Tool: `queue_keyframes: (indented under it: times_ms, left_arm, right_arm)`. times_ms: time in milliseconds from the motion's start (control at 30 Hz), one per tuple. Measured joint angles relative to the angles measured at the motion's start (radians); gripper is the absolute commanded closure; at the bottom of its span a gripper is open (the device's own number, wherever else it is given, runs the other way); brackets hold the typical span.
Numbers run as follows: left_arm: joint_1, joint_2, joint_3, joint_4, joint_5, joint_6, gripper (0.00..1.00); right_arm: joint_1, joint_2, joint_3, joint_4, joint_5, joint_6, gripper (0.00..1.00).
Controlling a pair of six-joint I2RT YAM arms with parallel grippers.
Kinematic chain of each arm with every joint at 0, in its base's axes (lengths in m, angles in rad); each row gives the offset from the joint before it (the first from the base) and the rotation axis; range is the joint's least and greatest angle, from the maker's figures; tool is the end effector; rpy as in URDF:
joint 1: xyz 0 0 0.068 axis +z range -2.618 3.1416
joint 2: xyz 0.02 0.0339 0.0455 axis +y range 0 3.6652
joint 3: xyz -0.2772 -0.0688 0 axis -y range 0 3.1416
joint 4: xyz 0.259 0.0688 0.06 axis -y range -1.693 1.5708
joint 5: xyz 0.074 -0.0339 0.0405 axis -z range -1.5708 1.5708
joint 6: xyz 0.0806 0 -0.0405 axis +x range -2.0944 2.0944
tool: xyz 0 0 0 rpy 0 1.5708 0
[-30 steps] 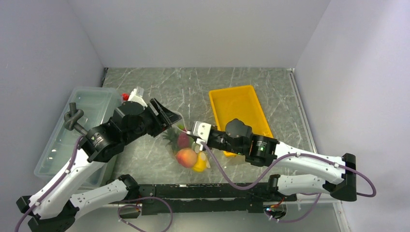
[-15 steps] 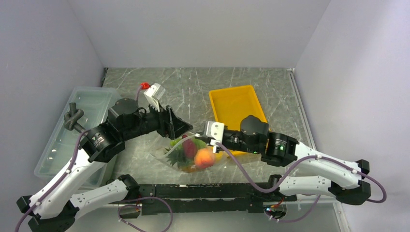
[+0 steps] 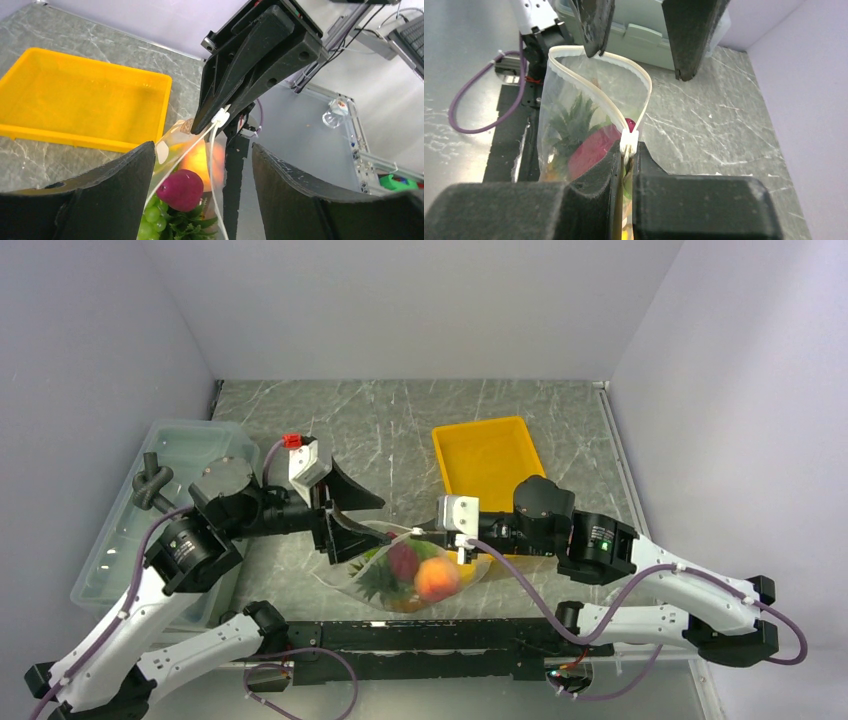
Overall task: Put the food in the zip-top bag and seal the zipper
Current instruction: Adjust the zipper on the food storage bag.
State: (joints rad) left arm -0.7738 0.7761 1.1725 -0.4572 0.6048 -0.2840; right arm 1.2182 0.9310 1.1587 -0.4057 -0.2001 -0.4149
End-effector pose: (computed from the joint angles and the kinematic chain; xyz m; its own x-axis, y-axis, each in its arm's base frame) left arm 0.0953 -0.1572 0.4545 -0.3165 -0.0130 -0.9485 0.9294 0.1960 -0.3128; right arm 0.0692 0.2344 0.4257 0.3420 -0.2145 -0.9149 -0.9282 0.0747 -0.3645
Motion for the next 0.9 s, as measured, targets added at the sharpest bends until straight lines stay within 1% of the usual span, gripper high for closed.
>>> queue_keyframes:
  times_ms: [167, 367, 467, 633, 900]
  left_arm:
    - [0.000, 0.020, 0.003, 0.001, 0.044, 0.061, 0.25]
    - [0.000, 0.035, -0.002, 0.013, 0.081, 0.098, 0.26]
    - [0.000, 0.040, -0.002, 0.029, 0.113, 0.109, 0.28]
    - [0.000, 0.061, 0.000, 0.026, 0.179, 0.118, 0.31]
    - [0.000, 0.084, 0.002, -0.034, 0.237, 0.151, 0.36]
  right_arm:
    - [0.000, 0.028, 0.056, -0.056, -0.050, 0.024, 1.00]
    - [-0.002, 0.095, 0.149, -0.122, -0.079, 0.071, 1.00]
    - [-0.006, 0.142, 0.210, -0.159, -0.091, 0.095, 1.00]
    - [-0.015, 0.183, 0.264, -0.215, -0.110, 0.120, 1.00]
    - [-0.044, 0.235, 0.368, -0.313, -0.151, 0.154, 1.00]
